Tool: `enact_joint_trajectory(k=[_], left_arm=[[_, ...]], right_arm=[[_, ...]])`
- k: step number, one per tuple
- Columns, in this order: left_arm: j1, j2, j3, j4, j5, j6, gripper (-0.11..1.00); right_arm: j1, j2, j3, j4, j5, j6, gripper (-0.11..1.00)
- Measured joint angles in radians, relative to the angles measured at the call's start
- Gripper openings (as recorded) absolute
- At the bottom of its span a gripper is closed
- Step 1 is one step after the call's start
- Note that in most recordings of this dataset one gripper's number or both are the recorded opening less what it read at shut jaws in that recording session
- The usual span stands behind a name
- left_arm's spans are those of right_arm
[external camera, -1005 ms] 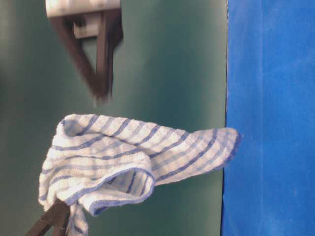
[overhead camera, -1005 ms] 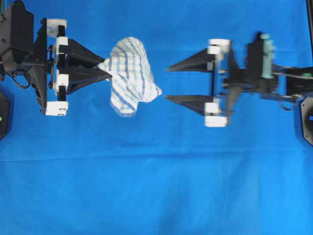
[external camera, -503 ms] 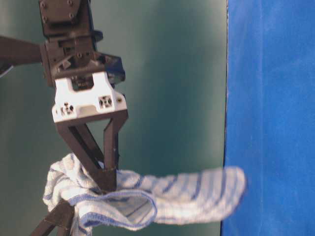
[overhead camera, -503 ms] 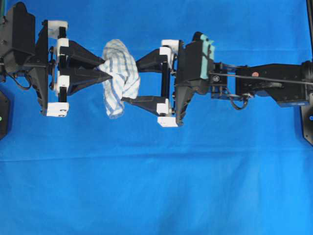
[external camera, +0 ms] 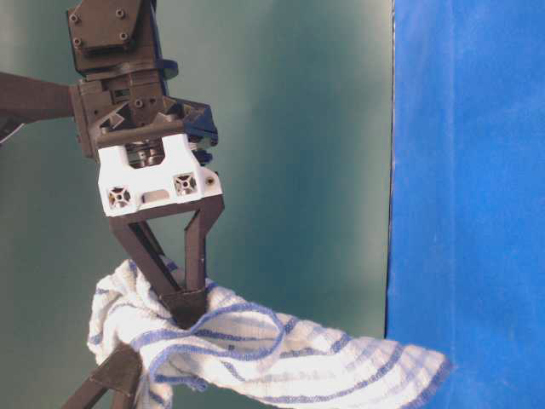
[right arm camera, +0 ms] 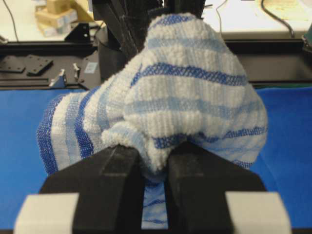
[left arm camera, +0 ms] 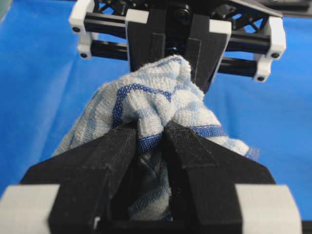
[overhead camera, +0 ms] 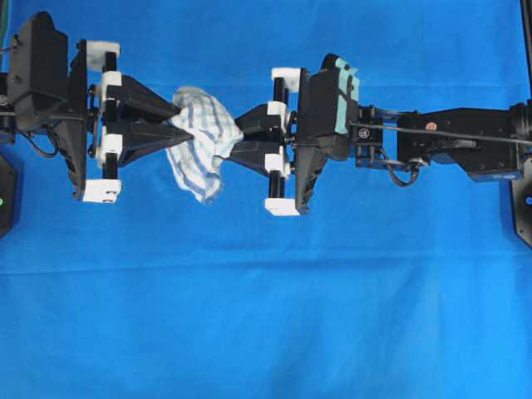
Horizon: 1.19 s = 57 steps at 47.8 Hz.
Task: Hand over the towel.
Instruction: 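Extend the right gripper left and grasp the towel beside the left gripper, then open the left gripper and pull the towel right with the right gripper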
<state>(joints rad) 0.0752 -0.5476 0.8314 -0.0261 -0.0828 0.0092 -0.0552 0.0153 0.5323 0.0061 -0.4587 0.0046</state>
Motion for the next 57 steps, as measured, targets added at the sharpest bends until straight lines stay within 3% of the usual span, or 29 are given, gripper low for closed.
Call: enact_joint_trajectory(k=[18, 21, 30, 33, 47, 57], left_arm=[[0.0, 0.003, 0.005, 0.0, -0.046, 0.005, 0.14], [0.0, 0.0, 0.009, 0.0, -0.057, 0.0, 0.28], [0.0, -0.034, 0.04, 0.0, -0.066, -0.005, 0.82], [0.0, -0.052, 0.052, 0.0, -0.067, -0.006, 0.91], [0.0, -0.202, 0.146, 0.0, -0.067, -0.006, 0.92], [0.0, -0.264, 0.181, 0.0, -0.083, -0.006, 0.92]], right_arm=[[0.0, -0.021, 0.023, 0.0, 0.011, 0.003, 0.12], [0.002, -0.04, 0.04, 0.0, 0.011, 0.005, 0.12], [0.006, -0.126, 0.126, 0.0, 0.012, 0.011, 0.12], [0.006, -0.166, 0.163, 0.0, 0.012, 0.011, 0.12], [0.006, -0.383, 0.344, 0.0, 0.037, 0.021, 0.12], [0.006, -0.454, 0.385, 0.002, 0.092, 0.021, 0.12]])
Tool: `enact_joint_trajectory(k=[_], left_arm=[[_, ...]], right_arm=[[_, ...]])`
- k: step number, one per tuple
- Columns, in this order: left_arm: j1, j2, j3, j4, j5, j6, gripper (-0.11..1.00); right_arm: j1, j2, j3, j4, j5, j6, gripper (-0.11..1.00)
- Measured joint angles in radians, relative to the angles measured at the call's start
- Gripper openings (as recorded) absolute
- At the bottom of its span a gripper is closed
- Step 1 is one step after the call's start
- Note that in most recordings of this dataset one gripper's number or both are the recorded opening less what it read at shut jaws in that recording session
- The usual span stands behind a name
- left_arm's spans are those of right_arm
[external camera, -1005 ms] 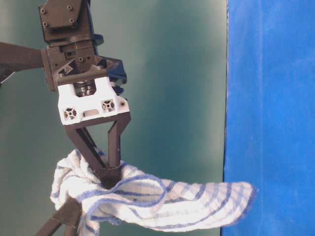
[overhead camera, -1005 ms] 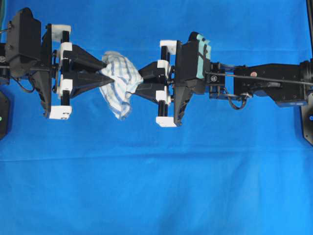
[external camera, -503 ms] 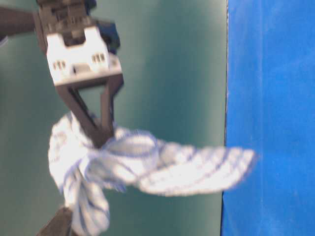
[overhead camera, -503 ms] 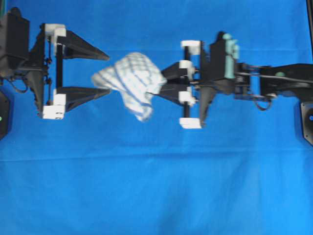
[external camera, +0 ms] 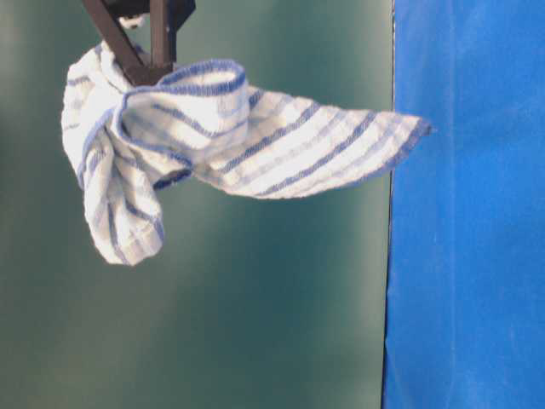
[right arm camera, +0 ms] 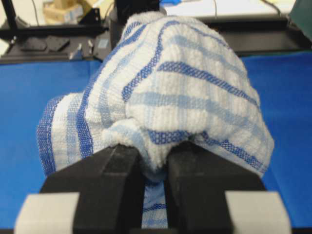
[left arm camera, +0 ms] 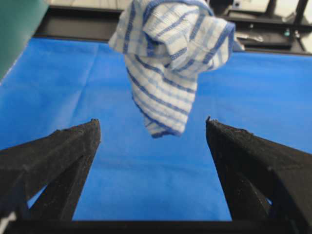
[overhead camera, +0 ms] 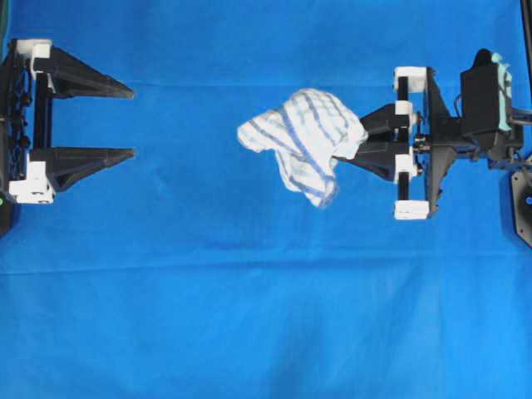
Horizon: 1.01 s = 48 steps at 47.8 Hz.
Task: Hand over the towel.
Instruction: 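Open the left gripper and pull the towel right with the right gripper, then lower the towel onto the table center with the right gripper and release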
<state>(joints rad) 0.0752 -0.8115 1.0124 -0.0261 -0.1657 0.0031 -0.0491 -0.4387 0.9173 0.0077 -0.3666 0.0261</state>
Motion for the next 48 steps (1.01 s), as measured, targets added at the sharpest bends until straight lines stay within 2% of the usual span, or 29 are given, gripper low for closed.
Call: enact_joint_trajectory(k=[14, 24, 36, 48], left_arm=[[0.0, 0.021, 0.0, 0.0, -0.02, -0.003, 0.92], [0.0, 0.021, 0.0, 0.0, -0.021, -0.003, 0.92], [0.0, 0.021, 0.0, 0.0, -0.021, -0.005, 0.92], [0.0, 0.021, 0.006, 0.0, -0.021, -0.005, 0.92]], right_arm=[[-0.029, 0.058, -0.028, 0.0, 0.06, 0.002, 0.12], [-0.032, 0.117, -0.075, 0.0, 0.212, 0.026, 0.12], [-0.069, 0.291, -0.187, 0.0, 0.453, 0.049, 0.12], [-0.077, 0.509, -0.256, -0.008, 0.508, 0.043, 0.12]])
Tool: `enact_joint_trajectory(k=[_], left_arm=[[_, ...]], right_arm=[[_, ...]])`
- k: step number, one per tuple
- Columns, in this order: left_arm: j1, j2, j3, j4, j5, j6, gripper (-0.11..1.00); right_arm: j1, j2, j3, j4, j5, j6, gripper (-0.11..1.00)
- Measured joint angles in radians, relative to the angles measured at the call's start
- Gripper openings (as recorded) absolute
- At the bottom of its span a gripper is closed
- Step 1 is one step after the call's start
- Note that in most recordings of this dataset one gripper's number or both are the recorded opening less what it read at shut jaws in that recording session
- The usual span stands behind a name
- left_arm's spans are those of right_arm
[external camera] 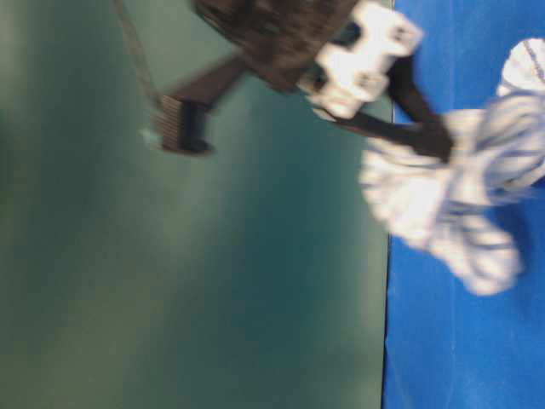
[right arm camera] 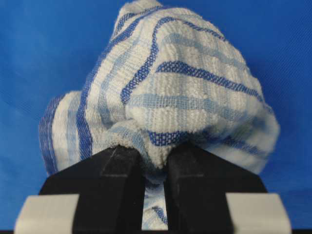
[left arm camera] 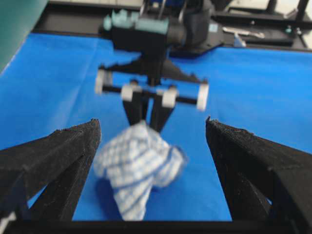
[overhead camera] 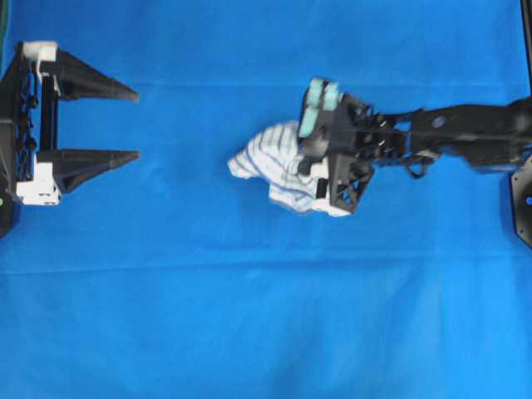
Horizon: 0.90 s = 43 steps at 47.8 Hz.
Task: Hand over the towel.
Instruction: 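Lower the towel onto the table center with the right gripper and release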
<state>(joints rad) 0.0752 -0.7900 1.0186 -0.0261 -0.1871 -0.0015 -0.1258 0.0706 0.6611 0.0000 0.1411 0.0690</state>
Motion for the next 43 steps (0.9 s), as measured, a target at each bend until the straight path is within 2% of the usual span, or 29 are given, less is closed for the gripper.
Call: enact_joint_trajectory(k=[9, 29, 30, 34, 38, 41, 43], left_arm=[[0.0, 0.002, 0.008, 0.0, 0.0, 0.0, 0.92], [-0.002, 0.002, 0.015, 0.0, 0.0, 0.0, 0.92], [-0.002, 0.002, 0.015, 0.0, 0.0, 0.0, 0.92], [0.0, 0.002, 0.017, 0.002, 0.0, 0.0, 0.92], [-0.002, 0.003, 0.017, 0.0, 0.0, 0.0, 0.92], [0.0, 0.003, 0.018, 0.0, 0.0, 0.0, 0.92], [0.0, 0.002, 0.018, 0.0, 0.002, 0.0, 0.92]], right_arm=[[0.002, 0.083, -0.021, 0.0, 0.003, 0.006, 0.12], [0.003, 0.091, -0.026, 0.003, 0.0, 0.018, 0.13], [0.003, 0.091, -0.026, 0.003, 0.0, 0.02, 0.16], [0.003, 0.089, -0.026, 0.003, 0.002, 0.028, 0.42], [0.005, 0.074, -0.025, 0.003, 0.003, 0.026, 0.63], [0.003, 0.044, -0.02, 0.003, 0.005, 0.028, 0.71], [0.003, 0.02, -0.015, 0.003, 0.005, 0.028, 0.71]])
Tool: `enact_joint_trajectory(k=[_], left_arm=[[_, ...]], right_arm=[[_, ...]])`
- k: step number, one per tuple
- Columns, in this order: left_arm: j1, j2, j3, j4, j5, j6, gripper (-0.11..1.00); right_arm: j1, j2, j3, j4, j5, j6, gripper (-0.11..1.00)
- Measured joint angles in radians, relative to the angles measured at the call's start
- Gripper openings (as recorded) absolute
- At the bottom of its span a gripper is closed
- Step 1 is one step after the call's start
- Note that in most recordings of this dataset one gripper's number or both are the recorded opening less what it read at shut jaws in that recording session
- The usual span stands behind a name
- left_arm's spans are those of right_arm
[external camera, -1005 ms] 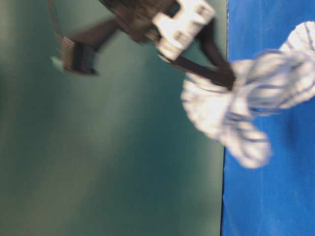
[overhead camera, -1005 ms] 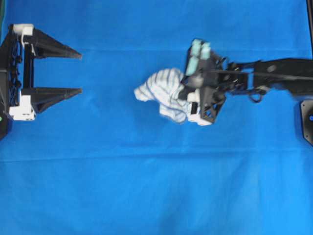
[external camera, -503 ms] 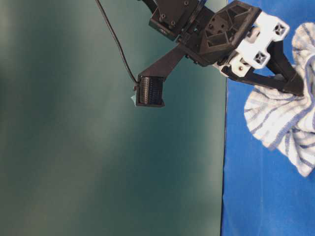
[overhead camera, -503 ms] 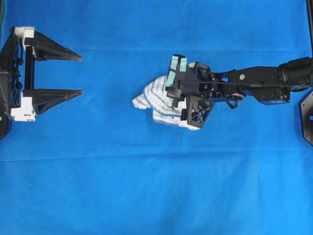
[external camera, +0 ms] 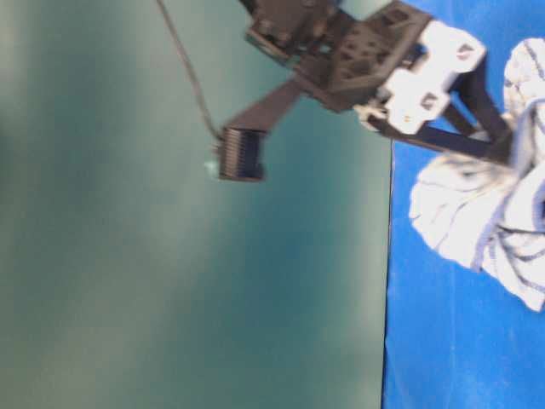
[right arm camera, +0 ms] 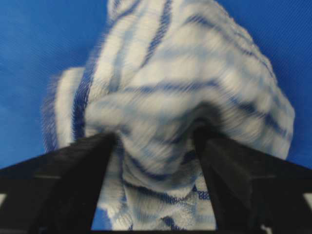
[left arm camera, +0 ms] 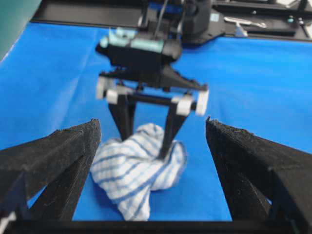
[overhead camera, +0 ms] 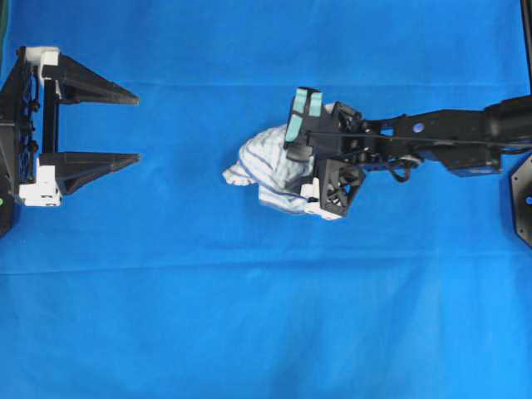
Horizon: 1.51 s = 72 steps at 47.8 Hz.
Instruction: Hand over the towel.
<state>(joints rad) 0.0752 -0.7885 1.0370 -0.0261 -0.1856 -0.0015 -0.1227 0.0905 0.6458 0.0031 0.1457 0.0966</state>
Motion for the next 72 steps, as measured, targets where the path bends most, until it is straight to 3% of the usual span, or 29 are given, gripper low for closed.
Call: enact_joint_trajectory(k=[13, 28, 39, 57, 72], left_arm=[[0.0, 0.002, 0.0, 0.002, -0.005, 0.0, 0.92], [0.0, 0.002, 0.002, 0.002, -0.023, 0.0, 0.92], [0.0, 0.002, 0.008, 0.0, -0.034, 0.002, 0.92], [-0.002, -0.017, 0.014, 0.0, -0.031, 0.005, 0.91], [-0.002, -0.204, 0.103, 0.0, 0.078, 0.014, 0.91]], right_arm=[[-0.002, -0.252, 0.055, -0.017, -0.015, 0.0, 0.7], [0.003, -0.545, 0.198, -0.048, -0.244, -0.011, 0.69], [0.015, -0.623, 0.259, -0.058, -0.36, -0.014, 0.69], [0.015, -0.627, 0.276, -0.06, -0.37, -0.014, 0.69], [0.018, -0.877, 0.382, -0.06, -0.27, -0.014, 0.69]])
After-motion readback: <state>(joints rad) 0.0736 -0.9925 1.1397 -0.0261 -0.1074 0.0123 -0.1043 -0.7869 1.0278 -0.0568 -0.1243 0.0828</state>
